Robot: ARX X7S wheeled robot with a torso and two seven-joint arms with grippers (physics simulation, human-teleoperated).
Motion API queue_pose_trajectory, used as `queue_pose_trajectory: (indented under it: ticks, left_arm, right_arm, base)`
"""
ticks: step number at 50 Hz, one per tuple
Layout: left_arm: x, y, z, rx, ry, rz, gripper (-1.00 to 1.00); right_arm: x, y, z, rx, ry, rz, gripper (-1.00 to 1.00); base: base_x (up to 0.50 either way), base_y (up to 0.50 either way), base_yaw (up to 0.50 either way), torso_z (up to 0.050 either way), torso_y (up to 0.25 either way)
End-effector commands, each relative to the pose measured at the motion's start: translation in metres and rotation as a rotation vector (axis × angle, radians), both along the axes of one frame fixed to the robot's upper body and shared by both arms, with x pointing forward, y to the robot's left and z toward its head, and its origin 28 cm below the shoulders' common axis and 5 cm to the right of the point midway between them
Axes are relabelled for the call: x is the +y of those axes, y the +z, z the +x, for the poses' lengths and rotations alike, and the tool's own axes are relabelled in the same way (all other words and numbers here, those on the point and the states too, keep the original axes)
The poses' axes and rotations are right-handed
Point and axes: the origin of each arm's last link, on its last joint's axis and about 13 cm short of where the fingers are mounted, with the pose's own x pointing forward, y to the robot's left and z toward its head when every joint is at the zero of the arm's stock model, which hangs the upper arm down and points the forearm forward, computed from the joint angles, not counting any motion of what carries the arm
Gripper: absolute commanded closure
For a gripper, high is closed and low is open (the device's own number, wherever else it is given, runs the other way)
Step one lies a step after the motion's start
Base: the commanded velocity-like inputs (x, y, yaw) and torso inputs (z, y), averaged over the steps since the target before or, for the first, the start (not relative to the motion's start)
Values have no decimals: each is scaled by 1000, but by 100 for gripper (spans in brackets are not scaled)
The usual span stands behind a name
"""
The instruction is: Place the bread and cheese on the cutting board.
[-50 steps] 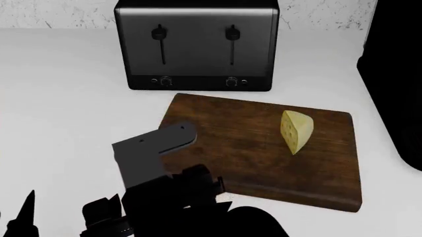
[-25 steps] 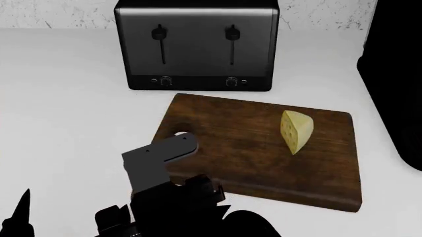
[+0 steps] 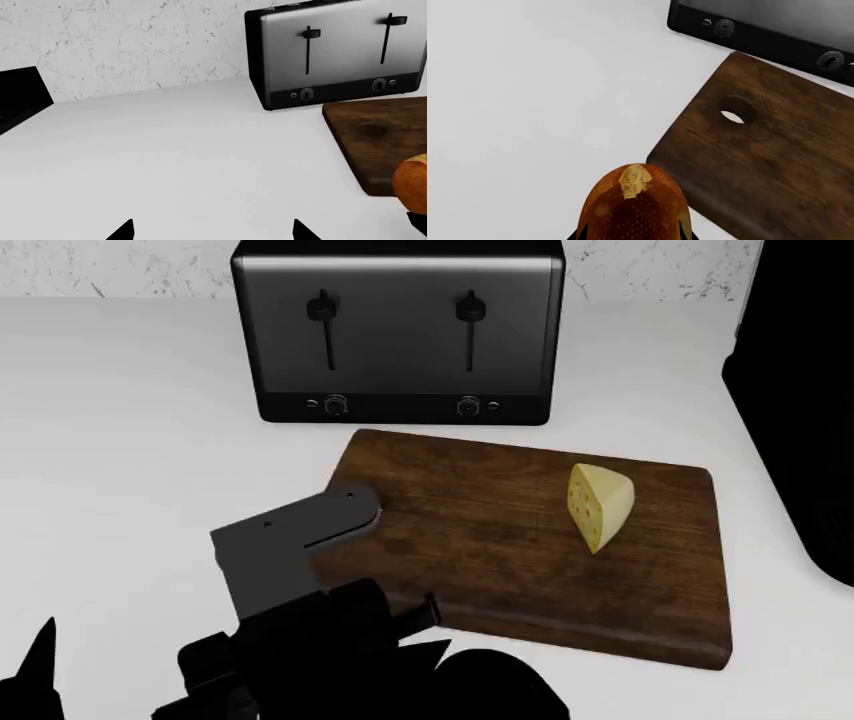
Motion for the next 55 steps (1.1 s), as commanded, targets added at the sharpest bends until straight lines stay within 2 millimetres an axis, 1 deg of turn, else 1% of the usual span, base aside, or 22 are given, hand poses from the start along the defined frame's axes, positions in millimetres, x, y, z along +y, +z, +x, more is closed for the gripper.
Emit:
queue_pose_trajectory:
  ticks: [1,4,8,12,16,18,24,25,26,28,33,36,40,46,55]
  left_arm:
    - [1,1,0,-3,0,-8,-100]
    - [1,2,0,-5,3,-11,-100]
    - [1,2,-1,-6,4,-12,-100]
    - [1,2,-1,-4,3,-13,-100]
    - [1,1,0,-5,0,-14,-100]
    - [1,-1,1,-4,-2,-14,-100]
    - [-1,0,0,-6,-6,-14,-100]
    - [-1,0,-1,-5,-6,-13,-100]
    - [-2,0,-1,-3,-9,-13,-100]
    - [-2,1,-1,-3,-9,-13,-100]
    - [-1,-1,-1,-3,-9,-14,-100]
    - [-2,0,-1,-1,-10,-15,-100]
    - [-2,-1,-1,0,-13,-14,-100]
    - [-3,0,-1,-1,-17,-14,-100]
    - [-3,0,-1,0,-16,-11,-100]
  right_arm:
    - [-2,24,8,-81,-20,11,100]
    - [-3,26,18,-88,-45,35,100]
    - [-6,25,35,-126,-106,52,100]
    - [-10,23,47,-166,-162,45,100]
    - [-13,16,51,-168,-198,61,100]
    - [-16,9,55,-174,-224,59,100]
    - [-28,7,70,-176,-292,49,100]
    - [-29,7,71,-182,-298,37,100]
    - [-31,5,73,-184,-305,-19,100]
    - [-33,2,75,-163,-313,6,100]
    - [-38,-1,85,-159,-349,5,100]
    - [-42,-7,90,-166,-388,16,100]
    - [-46,-14,94,-164,-410,13,100]
    - [-51,-19,101,-174,-454,1,100]
    - [-48,-33,99,-131,-447,-7,100]
  base:
    - [0,0,0,0,0]
    - [0,0,0,0,0]
    - [0,0,0,0,0]
    - [0,0,0,0,0]
    - [0,0,0,0,0]
    - [0,0,0,0,0]
    - [0,0,0,0,0]
    - [0,0,0,0,0]
    - [0,0,0,0,0]
    - [0,0,0,0,0]
    - [0,0,0,0,0]
    - [0,0,0,0,0]
    - [0,0,0,0,0]
    - [0,0,0,0,0]
    - [0,0,0,0,0]
